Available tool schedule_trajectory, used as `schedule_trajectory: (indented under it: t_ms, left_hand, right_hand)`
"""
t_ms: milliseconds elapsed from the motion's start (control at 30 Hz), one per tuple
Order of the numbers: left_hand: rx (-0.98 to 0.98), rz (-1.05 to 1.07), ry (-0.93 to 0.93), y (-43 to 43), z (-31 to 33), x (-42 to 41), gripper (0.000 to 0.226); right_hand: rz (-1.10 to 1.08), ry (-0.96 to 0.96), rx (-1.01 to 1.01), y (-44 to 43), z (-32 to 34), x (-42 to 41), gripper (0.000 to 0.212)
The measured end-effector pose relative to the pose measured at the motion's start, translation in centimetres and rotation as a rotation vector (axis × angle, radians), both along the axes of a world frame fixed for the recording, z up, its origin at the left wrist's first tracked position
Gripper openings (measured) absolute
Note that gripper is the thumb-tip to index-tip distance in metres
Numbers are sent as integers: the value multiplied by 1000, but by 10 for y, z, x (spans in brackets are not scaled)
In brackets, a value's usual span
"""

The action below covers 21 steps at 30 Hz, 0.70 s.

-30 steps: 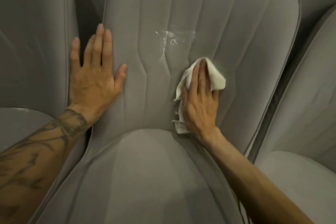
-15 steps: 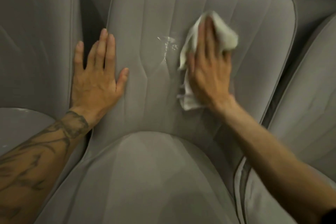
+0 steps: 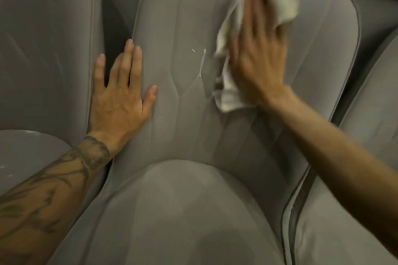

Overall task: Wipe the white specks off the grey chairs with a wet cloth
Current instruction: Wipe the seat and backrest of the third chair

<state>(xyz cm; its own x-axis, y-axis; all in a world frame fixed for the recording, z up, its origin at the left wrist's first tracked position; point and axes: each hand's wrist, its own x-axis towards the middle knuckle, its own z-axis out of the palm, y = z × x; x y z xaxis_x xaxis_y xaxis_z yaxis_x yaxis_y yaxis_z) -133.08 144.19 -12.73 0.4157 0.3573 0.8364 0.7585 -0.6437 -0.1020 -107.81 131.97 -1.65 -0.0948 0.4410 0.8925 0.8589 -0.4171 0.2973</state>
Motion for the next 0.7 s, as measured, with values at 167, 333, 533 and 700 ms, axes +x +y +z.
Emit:
schedule_trajectory:
  t_ms: [167,333,533,700]
  left_hand:
    - [0,11,6,-2,0,0,74]
    - [-10,1,11,-2,1,-1,74]
    - [-12,17,19,0,-1,0,75]
    - [2,7,9,2,-1,1,74]
  right_hand:
    - [-49,199,284,34,17,-22,59]
    - [74,-55,-347,-17,-103,-53,59]
    - [32,33,65,16,-11,-7,57]
    - [128,255,49,39,-63,-66,65]
